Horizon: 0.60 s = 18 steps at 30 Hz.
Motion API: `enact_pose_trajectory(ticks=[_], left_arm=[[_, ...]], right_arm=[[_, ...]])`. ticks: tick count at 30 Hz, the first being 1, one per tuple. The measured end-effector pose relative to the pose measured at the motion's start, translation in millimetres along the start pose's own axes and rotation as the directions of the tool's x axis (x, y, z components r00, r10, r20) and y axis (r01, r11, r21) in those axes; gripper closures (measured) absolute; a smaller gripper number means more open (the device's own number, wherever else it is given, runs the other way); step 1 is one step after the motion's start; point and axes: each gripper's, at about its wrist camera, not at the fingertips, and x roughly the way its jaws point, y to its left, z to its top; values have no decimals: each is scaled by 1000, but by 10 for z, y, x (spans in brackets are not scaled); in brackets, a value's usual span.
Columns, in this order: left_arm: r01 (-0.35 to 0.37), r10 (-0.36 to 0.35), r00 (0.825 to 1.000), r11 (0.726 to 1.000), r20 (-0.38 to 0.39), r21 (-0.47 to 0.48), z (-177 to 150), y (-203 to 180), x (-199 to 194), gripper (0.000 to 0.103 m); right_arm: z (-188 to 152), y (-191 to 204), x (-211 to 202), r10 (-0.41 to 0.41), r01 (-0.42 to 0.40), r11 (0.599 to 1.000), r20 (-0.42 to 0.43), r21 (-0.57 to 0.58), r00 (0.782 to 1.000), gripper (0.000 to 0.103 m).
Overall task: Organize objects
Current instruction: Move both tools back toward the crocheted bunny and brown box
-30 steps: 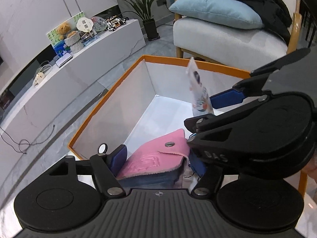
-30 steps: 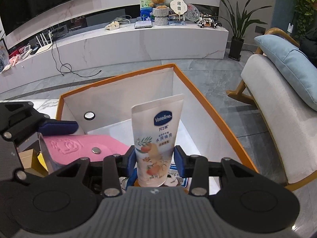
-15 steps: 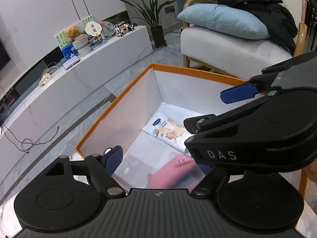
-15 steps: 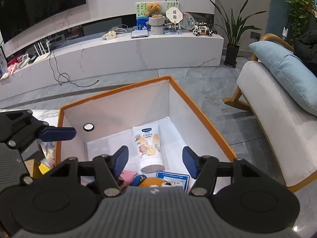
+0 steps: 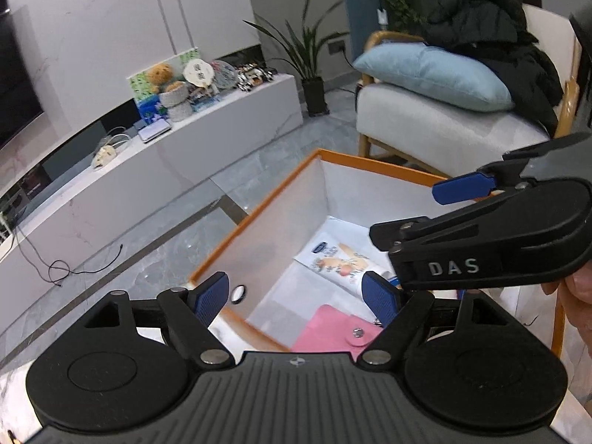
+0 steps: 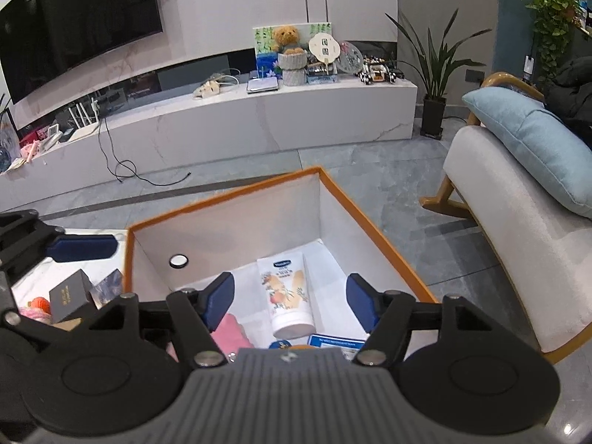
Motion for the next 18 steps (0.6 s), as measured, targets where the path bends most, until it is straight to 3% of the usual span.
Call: enact_pose_trajectory(ticks=[10, 18], left_arm=[[-33, 35, 999, 999, 39, -43, -204, 397, -284, 10], [-82, 84, 996, 990, 11, -114, -492, 907, -398, 10]], right_arm=[[-6, 357, -205, 79, -72, 996, 122, -58, 989, 34], [-100, 775, -330, 171, -146, 975, 144, -167, 975, 34]])
